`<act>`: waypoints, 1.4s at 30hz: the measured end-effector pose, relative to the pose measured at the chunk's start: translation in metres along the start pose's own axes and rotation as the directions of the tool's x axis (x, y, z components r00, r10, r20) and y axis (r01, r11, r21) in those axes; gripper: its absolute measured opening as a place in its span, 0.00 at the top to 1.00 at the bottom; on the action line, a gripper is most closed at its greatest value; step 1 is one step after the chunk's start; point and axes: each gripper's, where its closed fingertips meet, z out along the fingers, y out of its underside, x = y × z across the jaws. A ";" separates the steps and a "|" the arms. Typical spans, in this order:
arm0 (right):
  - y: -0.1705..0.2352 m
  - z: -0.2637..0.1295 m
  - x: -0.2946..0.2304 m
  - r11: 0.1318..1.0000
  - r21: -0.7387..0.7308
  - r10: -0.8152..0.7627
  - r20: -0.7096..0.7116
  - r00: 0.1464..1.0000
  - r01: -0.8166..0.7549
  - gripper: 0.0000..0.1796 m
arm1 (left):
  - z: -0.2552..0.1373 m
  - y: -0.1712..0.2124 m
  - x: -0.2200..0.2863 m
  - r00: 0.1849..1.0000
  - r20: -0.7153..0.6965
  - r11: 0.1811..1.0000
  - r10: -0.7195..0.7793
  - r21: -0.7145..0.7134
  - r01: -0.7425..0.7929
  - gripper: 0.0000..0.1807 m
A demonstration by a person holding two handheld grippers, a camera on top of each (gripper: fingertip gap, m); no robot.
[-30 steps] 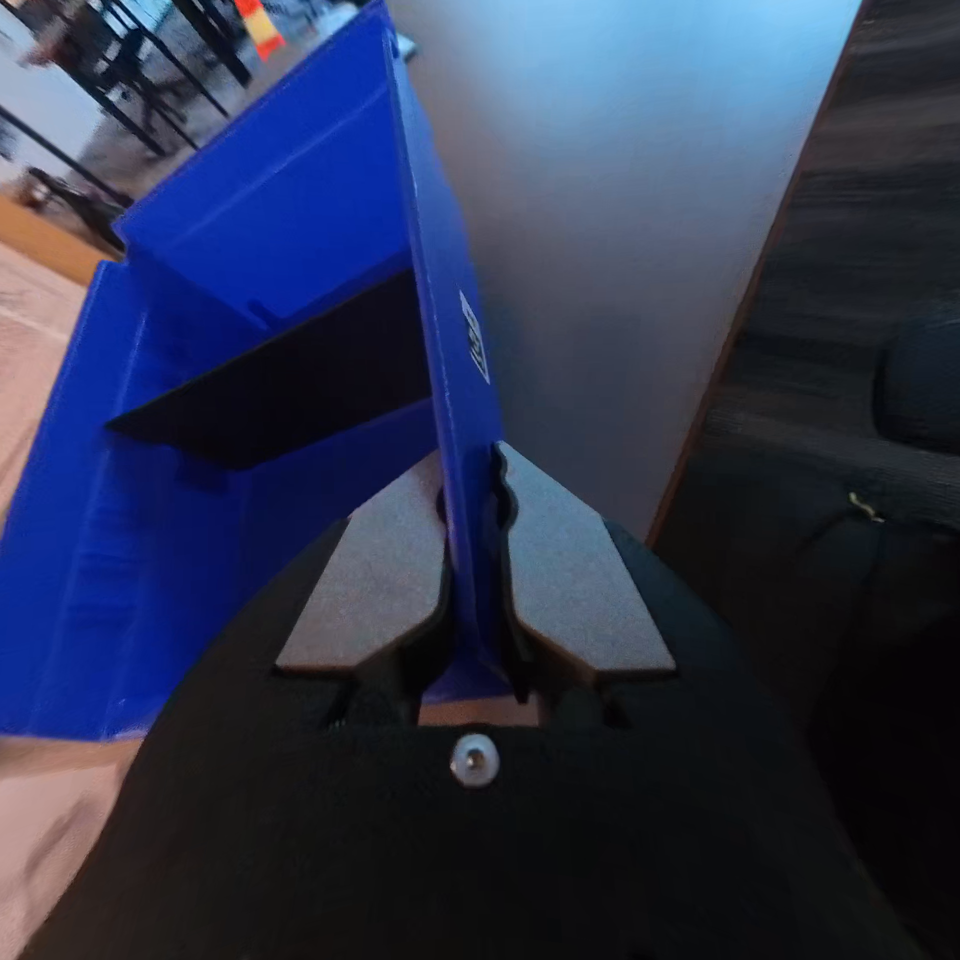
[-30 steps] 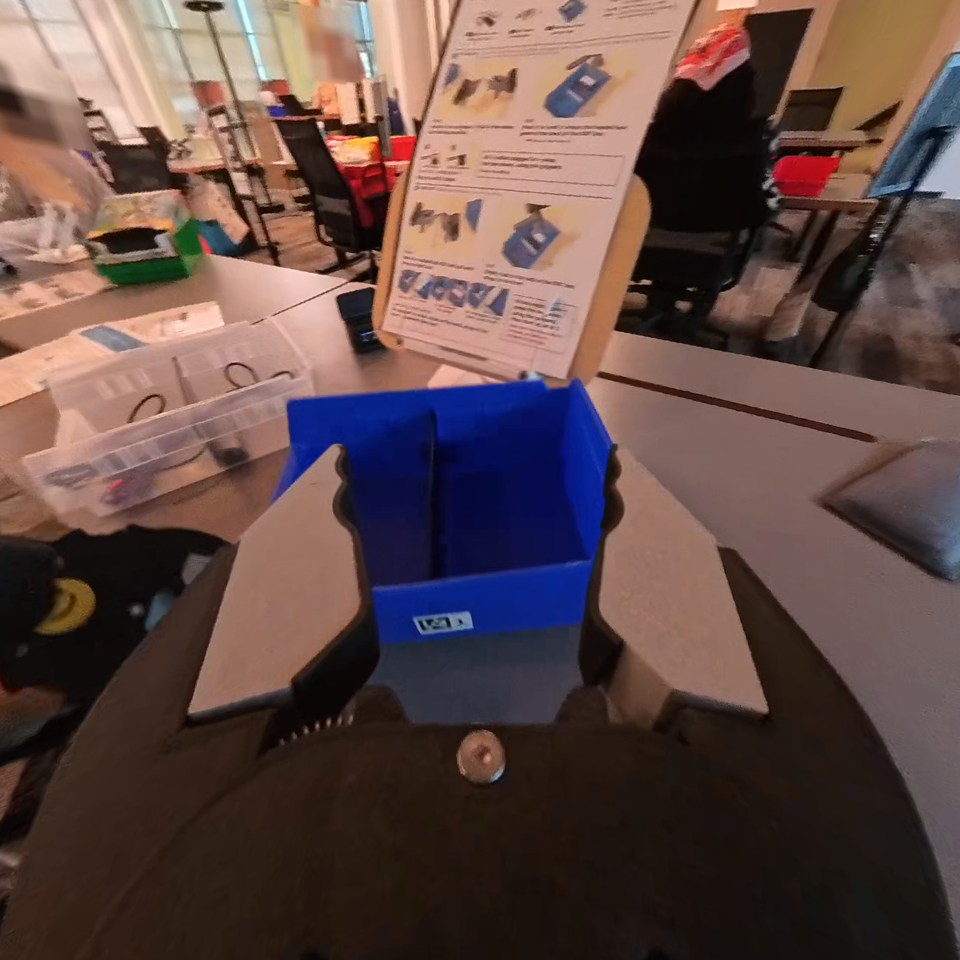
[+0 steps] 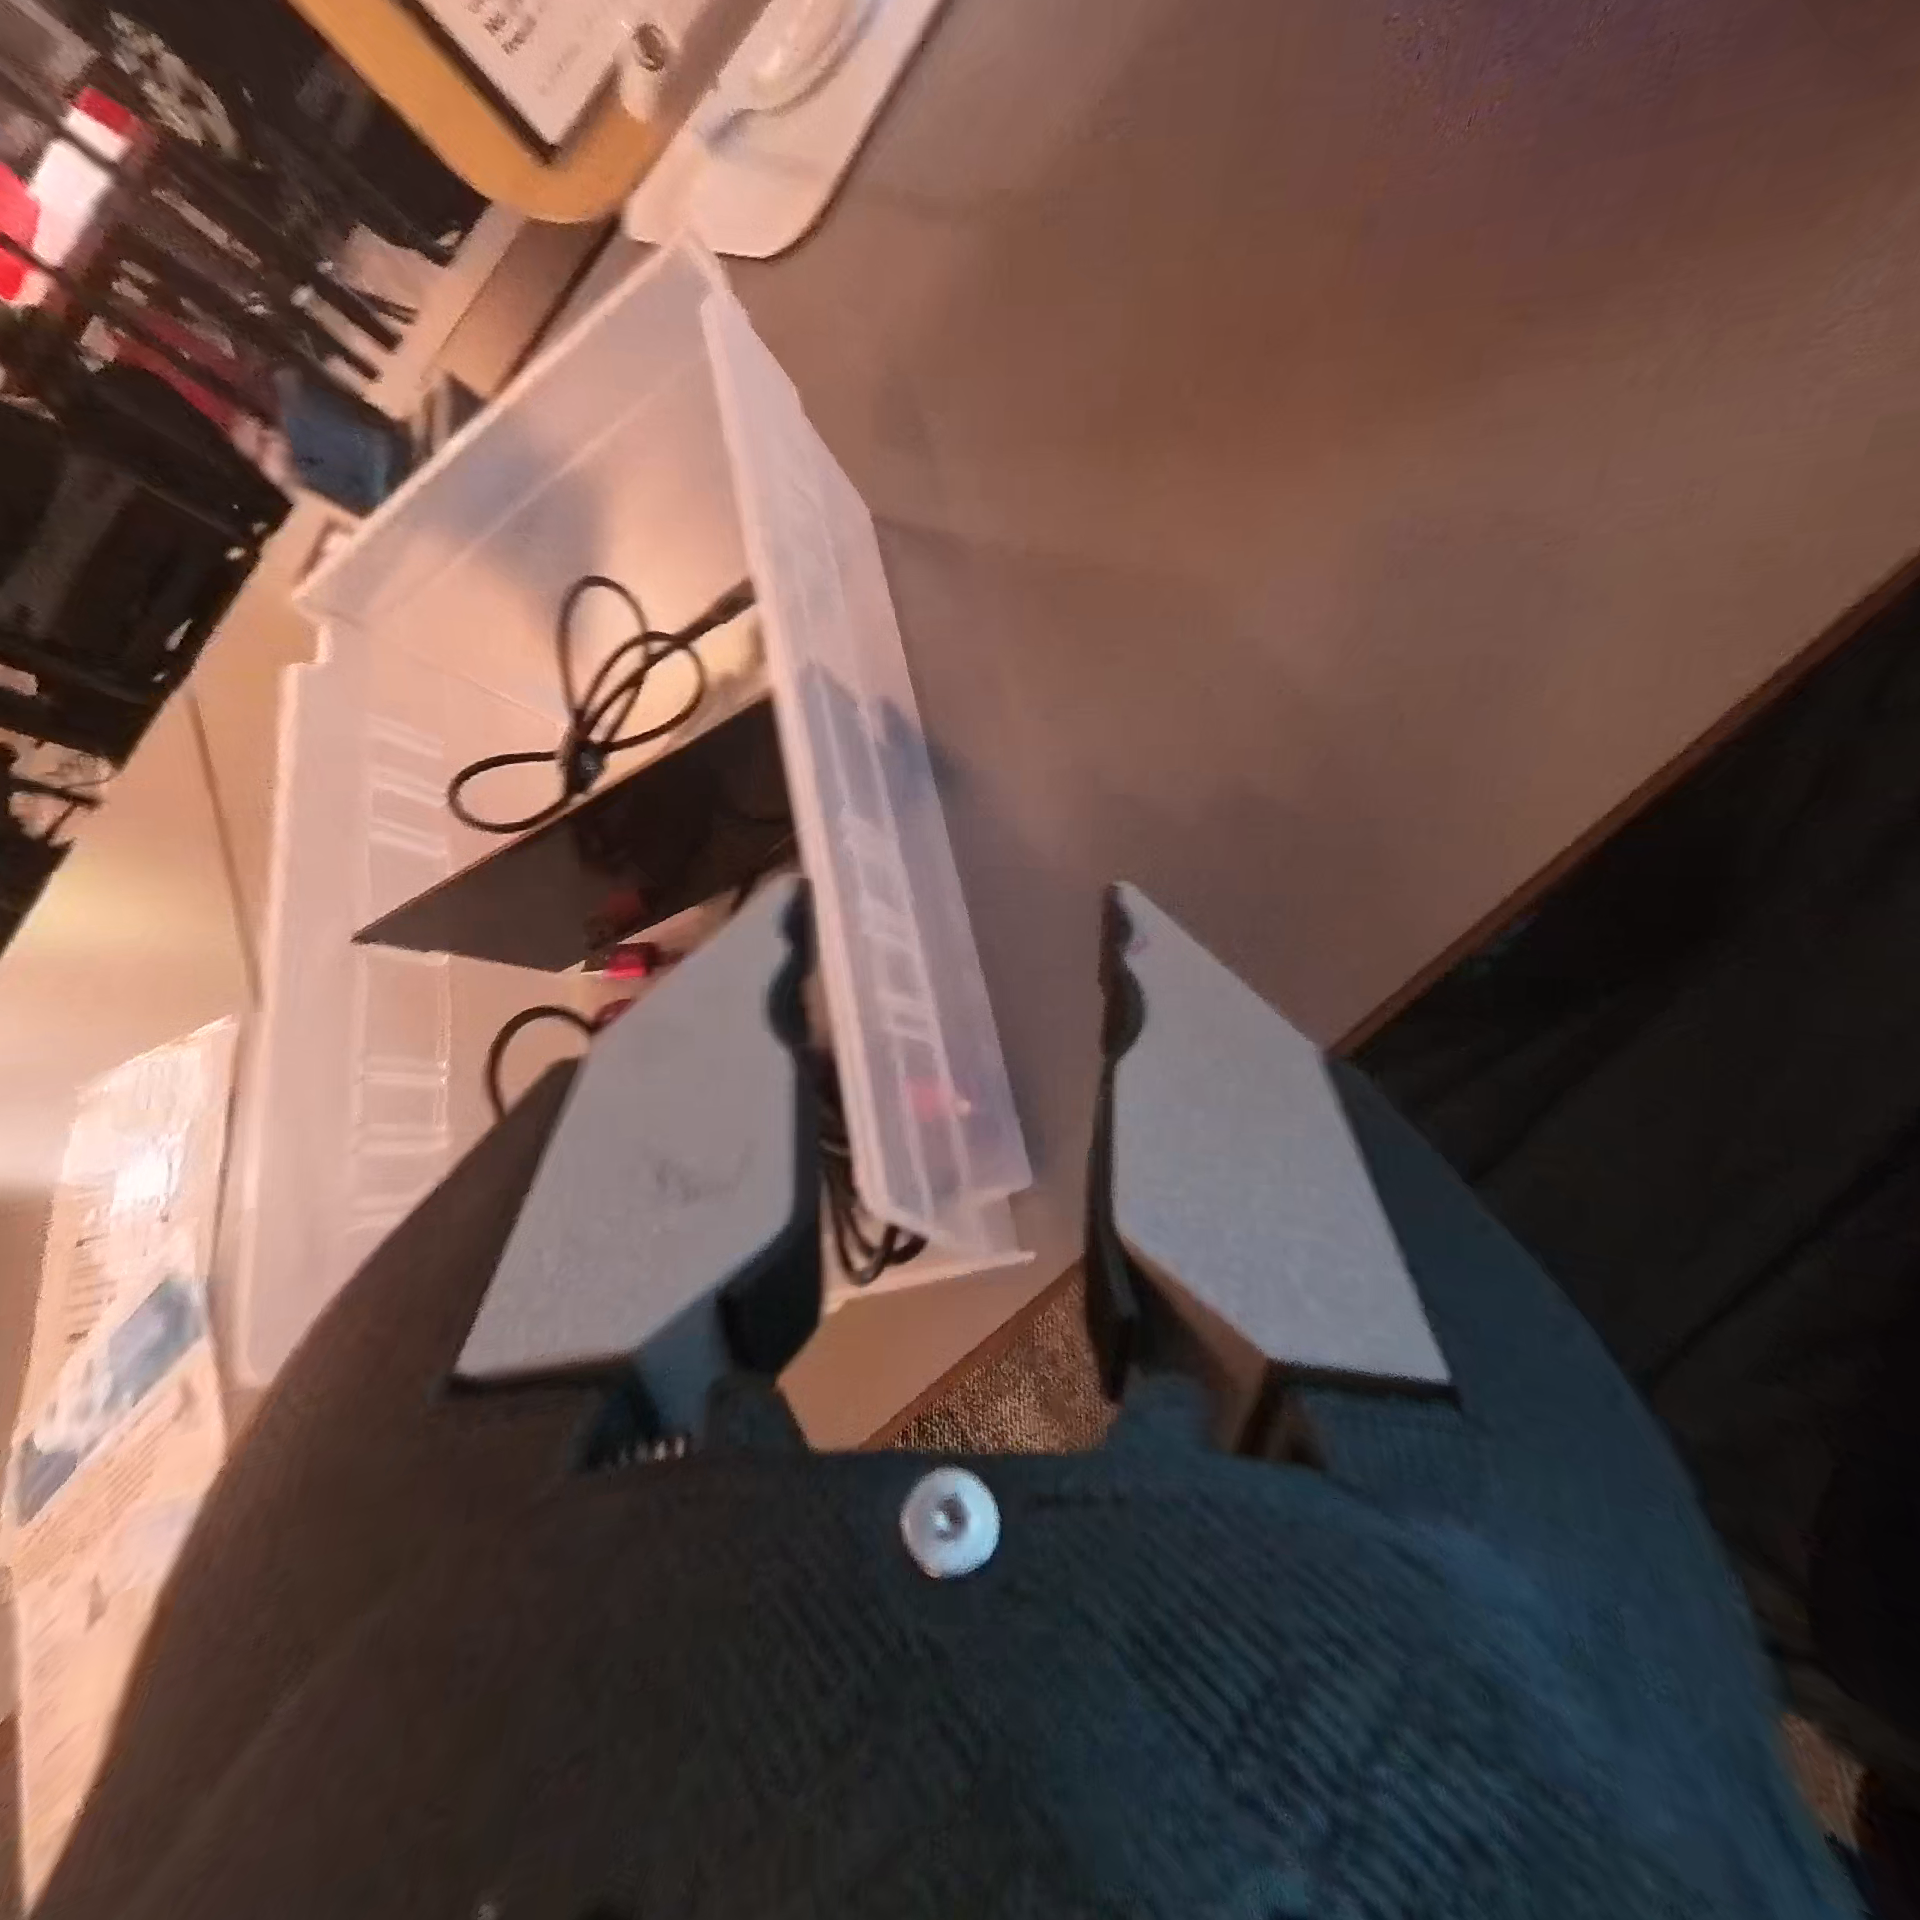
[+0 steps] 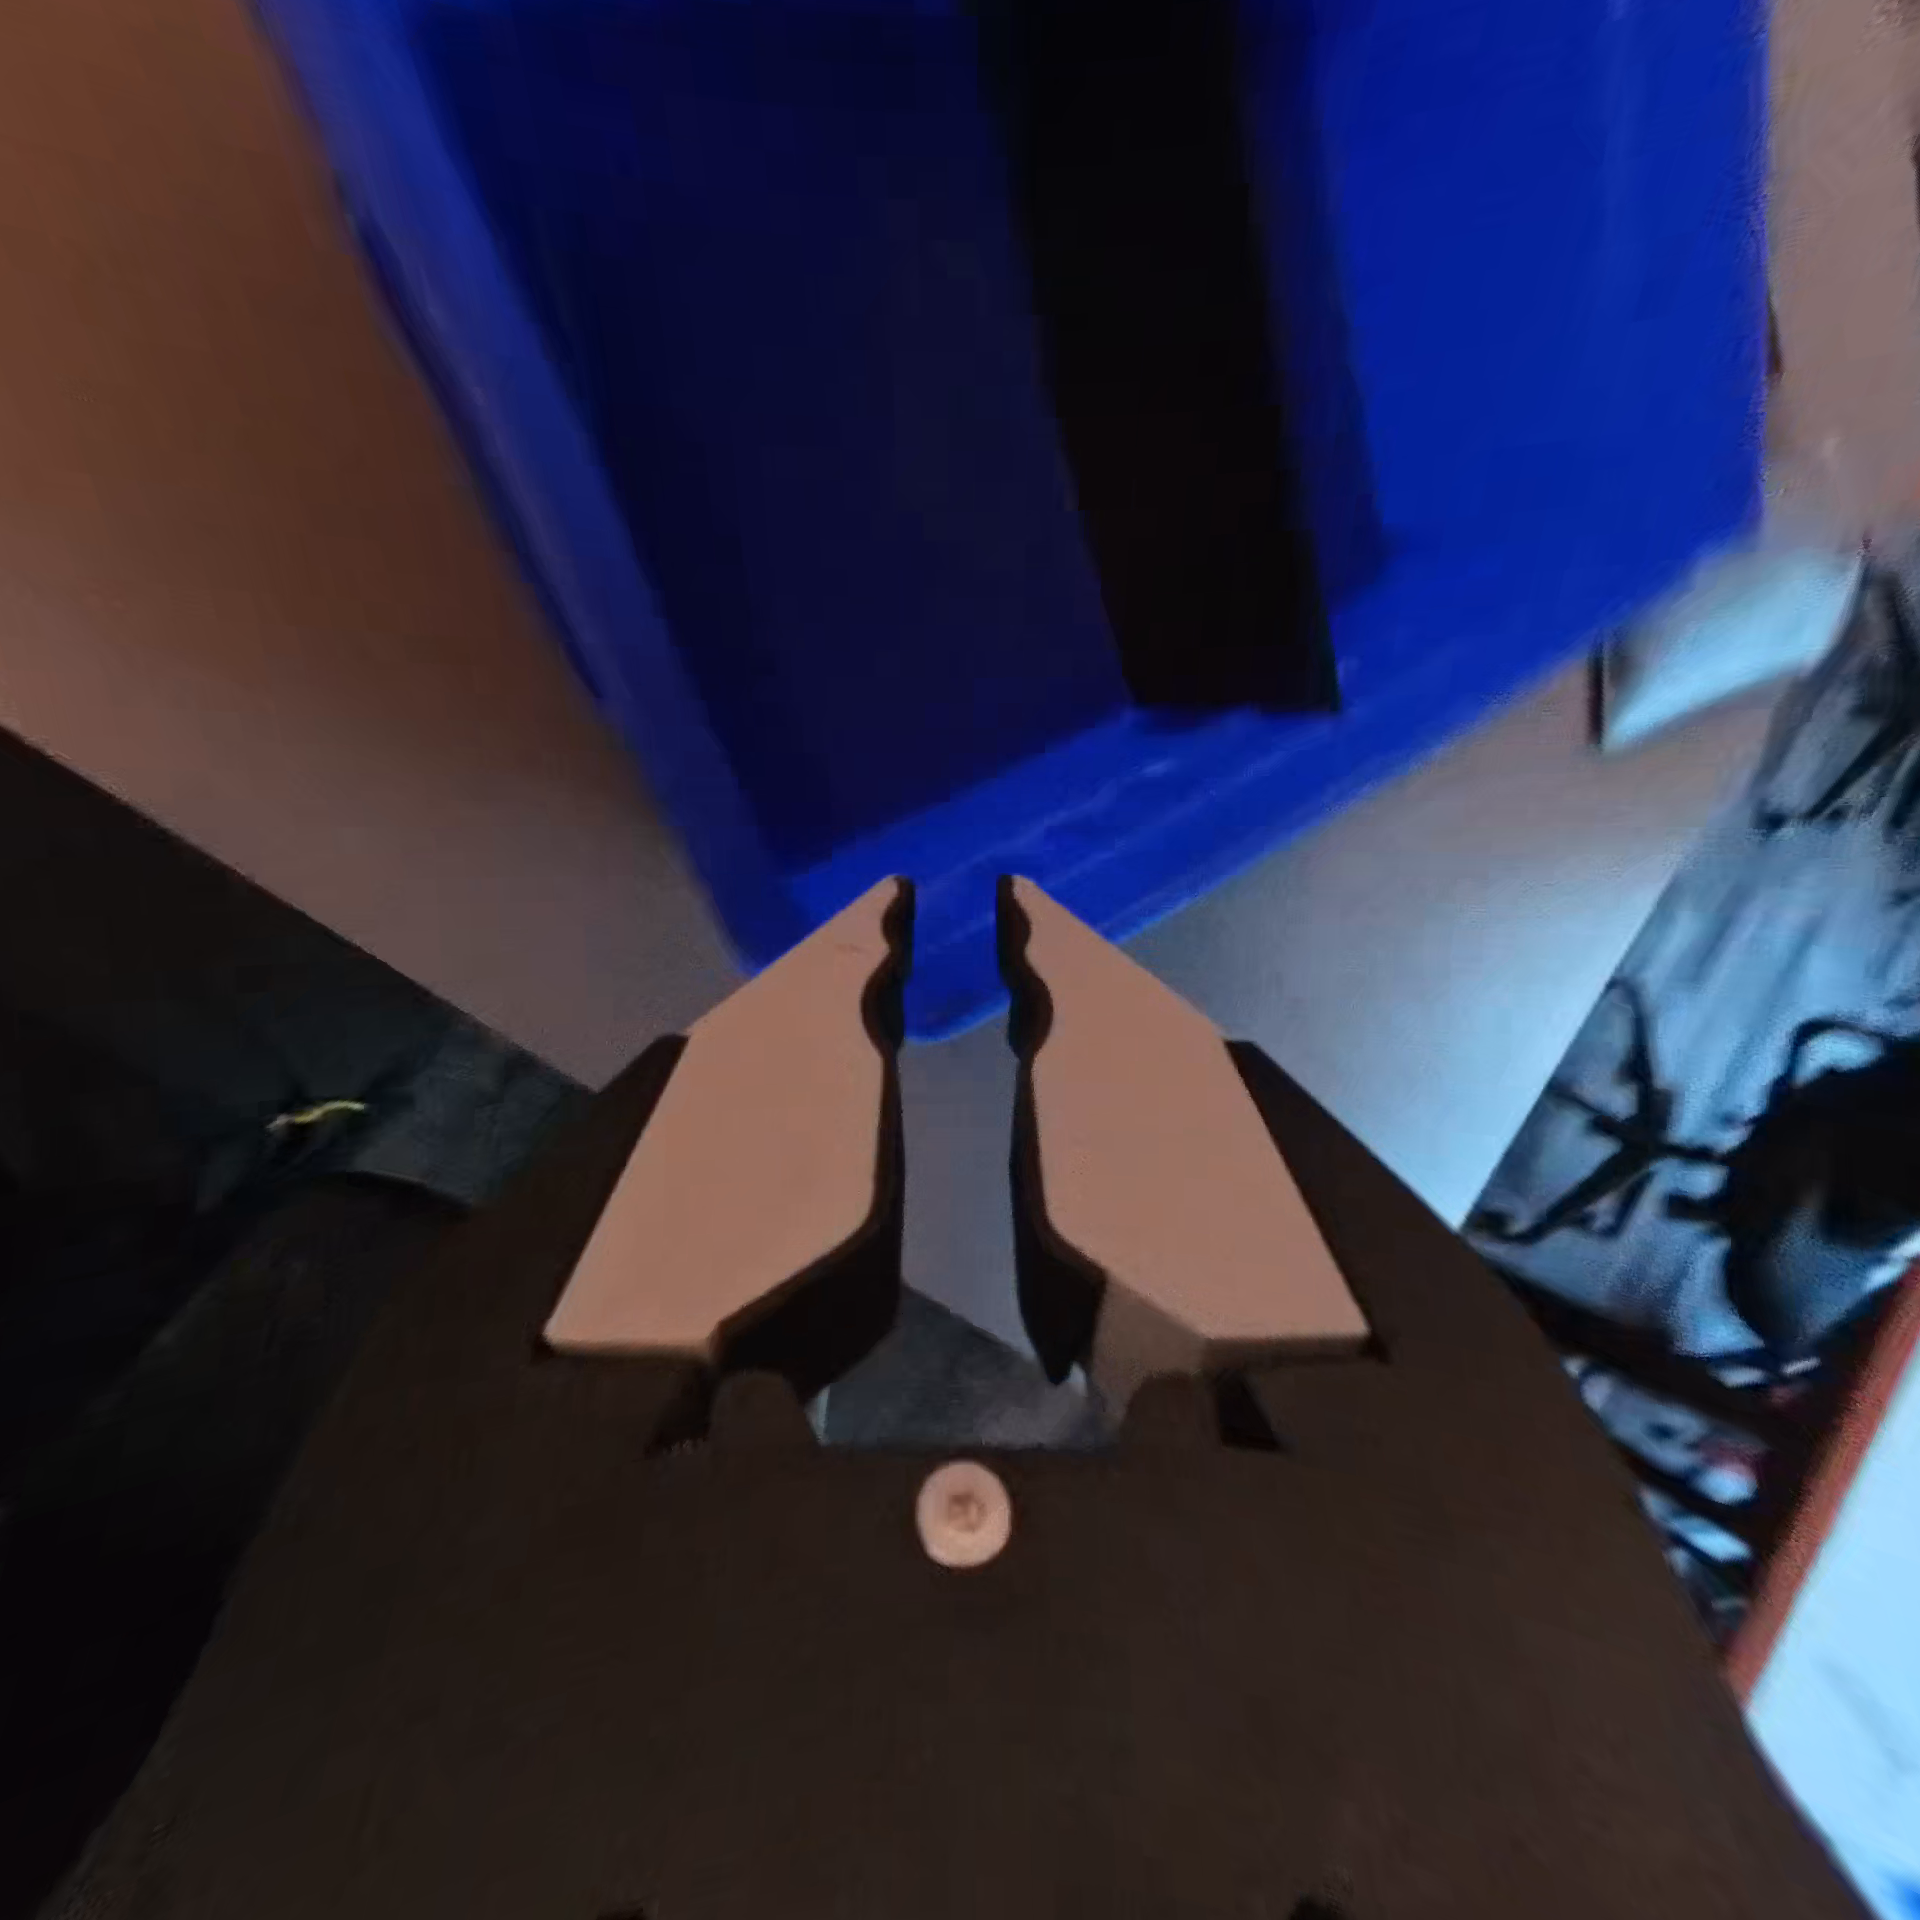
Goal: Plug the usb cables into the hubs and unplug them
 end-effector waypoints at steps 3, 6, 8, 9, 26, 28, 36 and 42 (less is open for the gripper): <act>0.015 -0.018 0.028 0.977 0.075 0.199 0.010 0.980 -0.199 0.84 | -0.005 0.010 -0.017 0.997 0.050 0.997 -0.062 -0.047 0.064 0.51; 0.004 -0.038 0.045 0.944 0.218 0.255 -0.014 0.967 -0.246 0.79 | 0.007 0.027 -0.022 0.990 0.048 0.987 -0.131 -0.086 0.134 0.48; -0.018 -0.050 0.037 0.918 0.327 0.223 0.044 0.974 -0.225 0.76 | 0.029 0.025 -0.007 0.986 -0.045 0.987 -0.158 -0.044 0.156 0.67; -0.030 -0.054 0.030 0.905 0.372 0.195 0.068 0.978 -0.206 0.74 | 0.041 0.025 -0.004 0.984 -0.057 0.985 -0.170 -0.026 0.169 0.78; -0.110 -0.073 -0.024 0.818 0.554 0.058 0.193 0.979 -0.157 0.58 | 0.077 0.037 -0.042 0.924 0.144 0.931 -0.356 -0.036 0.364 0.69; -0.124 -0.057 -0.035 0.823 0.540 0.060 0.224 0.973 -0.176 0.54 | 0.085 0.020 -0.027 0.934 0.072 0.936 -0.349 -0.027 0.351 0.62; -0.146 0.041 -0.026 0.866 0.367 0.322 0.111 0.940 -0.339 0.46 | 0.099 0.010 -0.018 0.968 -0.010 0.965 -0.250 -0.081 0.248 0.57; -0.142 0.071 -0.028 0.853 0.324 0.354 0.216 0.910 -0.409 0.46 | 0.089 0.018 -0.012 0.976 -0.104 0.980 -0.189 -0.081 0.181 0.61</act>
